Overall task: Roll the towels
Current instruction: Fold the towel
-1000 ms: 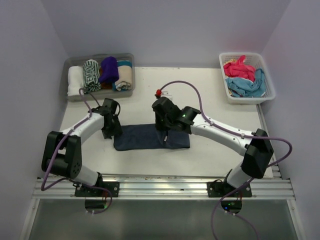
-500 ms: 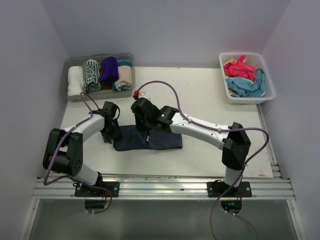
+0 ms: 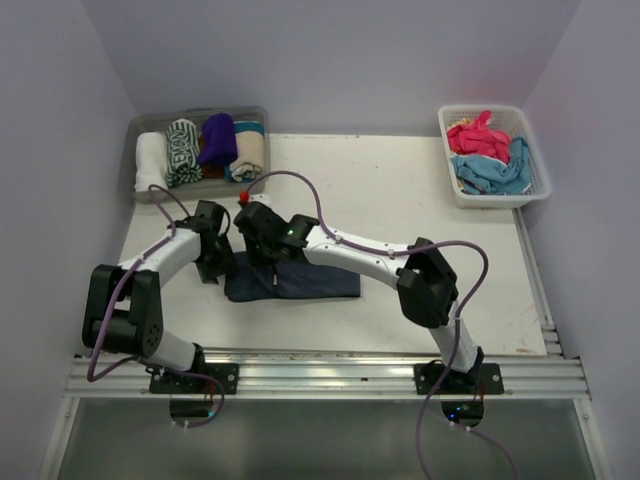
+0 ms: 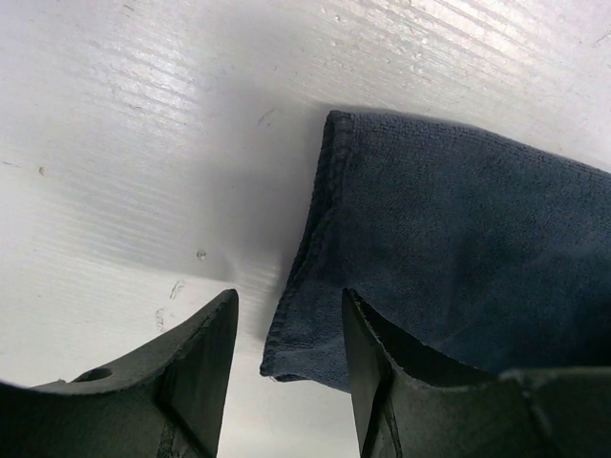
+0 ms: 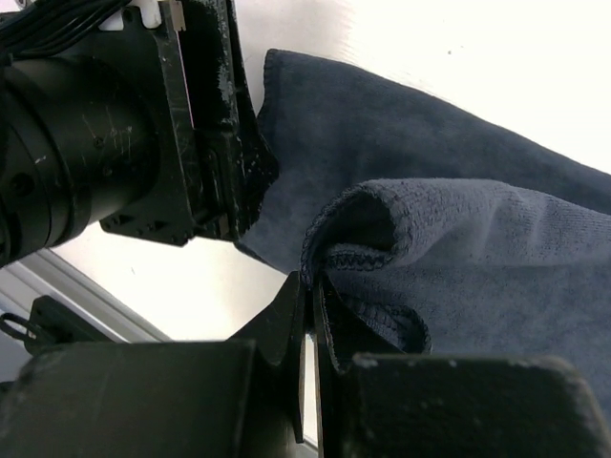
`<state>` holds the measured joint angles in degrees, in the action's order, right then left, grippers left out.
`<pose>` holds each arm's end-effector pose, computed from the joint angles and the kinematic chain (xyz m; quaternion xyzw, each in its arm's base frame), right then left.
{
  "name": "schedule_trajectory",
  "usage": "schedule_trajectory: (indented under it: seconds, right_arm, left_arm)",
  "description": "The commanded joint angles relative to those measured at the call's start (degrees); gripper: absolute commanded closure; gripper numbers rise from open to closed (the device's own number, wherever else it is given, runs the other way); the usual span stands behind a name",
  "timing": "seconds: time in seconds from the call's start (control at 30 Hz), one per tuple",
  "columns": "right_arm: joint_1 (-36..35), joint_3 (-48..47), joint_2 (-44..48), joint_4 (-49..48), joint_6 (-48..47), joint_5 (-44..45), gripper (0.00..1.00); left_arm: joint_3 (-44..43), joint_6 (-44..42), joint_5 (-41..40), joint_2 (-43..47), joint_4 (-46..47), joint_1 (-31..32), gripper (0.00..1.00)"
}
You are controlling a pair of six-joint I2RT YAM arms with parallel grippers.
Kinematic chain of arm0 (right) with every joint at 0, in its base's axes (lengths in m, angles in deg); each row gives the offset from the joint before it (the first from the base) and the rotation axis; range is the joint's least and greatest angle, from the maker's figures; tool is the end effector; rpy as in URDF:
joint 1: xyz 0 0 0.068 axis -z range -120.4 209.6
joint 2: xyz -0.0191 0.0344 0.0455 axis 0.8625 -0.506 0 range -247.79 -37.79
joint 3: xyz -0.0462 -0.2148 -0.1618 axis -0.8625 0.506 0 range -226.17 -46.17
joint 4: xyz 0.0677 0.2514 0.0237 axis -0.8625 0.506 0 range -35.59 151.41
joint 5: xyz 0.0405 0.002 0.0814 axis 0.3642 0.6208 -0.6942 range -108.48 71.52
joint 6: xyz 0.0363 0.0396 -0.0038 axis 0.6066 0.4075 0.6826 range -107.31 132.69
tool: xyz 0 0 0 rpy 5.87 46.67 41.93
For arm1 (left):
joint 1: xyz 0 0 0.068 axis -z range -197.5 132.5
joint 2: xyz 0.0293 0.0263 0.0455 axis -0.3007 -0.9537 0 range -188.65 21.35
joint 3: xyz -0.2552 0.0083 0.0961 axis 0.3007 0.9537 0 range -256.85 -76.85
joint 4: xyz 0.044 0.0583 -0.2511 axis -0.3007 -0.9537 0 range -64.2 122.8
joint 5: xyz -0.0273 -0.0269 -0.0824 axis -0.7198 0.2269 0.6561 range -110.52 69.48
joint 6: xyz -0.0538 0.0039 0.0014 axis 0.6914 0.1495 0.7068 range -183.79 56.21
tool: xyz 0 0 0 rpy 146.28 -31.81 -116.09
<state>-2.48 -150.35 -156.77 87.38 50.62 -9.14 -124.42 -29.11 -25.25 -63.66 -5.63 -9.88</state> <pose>0.2268 0.4156 0.2592 -0.1658 0.9153 0.2262 0.2890 0.2530 -0.0308 0.1690 -0.2369 0.9629 -0.0062 0.1294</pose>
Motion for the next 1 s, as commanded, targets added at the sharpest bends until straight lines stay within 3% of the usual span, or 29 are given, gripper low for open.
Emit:
schedule_trajectory:
  seconds: [0.0, 0.47, 0.7, 0.97]
  right_arm:
    - [-0.67, -4.27, -1.86, -0.89, -0.32, -1.43, 1.00]
    - [-1.02, -12.62, -10.83, 0.60, -0.32, -5.21, 1.00]
    - [-1.02, -12.63, -11.36, -0.19, -0.32, -5.65, 1.00]
    - [-1.11, -13.06, -11.36, -1.07, -0.14, -6.62, 1.00]
  left_arm:
    - [-0.24, -1.37, 1.13, -0.42, 1.26, -0.32, 0.49]
    - [-0.14, -1.10, 0.87, -0.24, 0.74, -0.67, 0.49]
    - [-5.86, -4.17, -2.30, 2.75, -3.93, -7.60, 0.49]
    - [-4.20, -4.44, -0.02, 1.08, -2.35, -9.29, 0.51]
